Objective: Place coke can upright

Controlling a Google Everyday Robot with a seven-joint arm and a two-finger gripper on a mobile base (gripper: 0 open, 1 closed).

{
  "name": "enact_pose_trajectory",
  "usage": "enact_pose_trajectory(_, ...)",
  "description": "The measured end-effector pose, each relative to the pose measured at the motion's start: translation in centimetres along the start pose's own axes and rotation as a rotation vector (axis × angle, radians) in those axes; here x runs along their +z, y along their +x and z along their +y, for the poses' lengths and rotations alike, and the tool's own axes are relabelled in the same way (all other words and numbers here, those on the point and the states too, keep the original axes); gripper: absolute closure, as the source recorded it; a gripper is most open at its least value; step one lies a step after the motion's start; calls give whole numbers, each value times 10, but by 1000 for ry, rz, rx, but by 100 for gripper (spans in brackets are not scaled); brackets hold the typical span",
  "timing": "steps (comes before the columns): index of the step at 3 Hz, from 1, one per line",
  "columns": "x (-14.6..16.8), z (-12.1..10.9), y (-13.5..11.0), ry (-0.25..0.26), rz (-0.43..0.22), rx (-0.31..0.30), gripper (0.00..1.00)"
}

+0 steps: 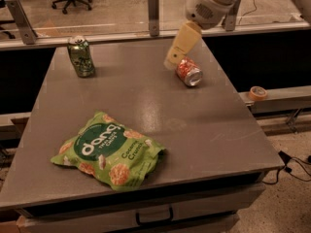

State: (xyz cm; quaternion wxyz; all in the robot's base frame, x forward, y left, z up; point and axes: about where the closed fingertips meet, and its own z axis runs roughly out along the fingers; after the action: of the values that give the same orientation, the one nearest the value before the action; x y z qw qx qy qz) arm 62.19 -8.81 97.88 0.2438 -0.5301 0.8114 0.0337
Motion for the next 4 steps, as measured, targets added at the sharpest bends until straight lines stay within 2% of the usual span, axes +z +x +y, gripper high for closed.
enact_pose_trajectory(1,49,-37,-37,15,-32,138,0)
enact_pose_trajectory(2,96,-71,-42,37,-22,292,0)
enact_pose_trajectory(3,129,-94,-26,61,26,415,0)
enact_pose_trajectory(4,150,-107,-3,73,92,494,0)
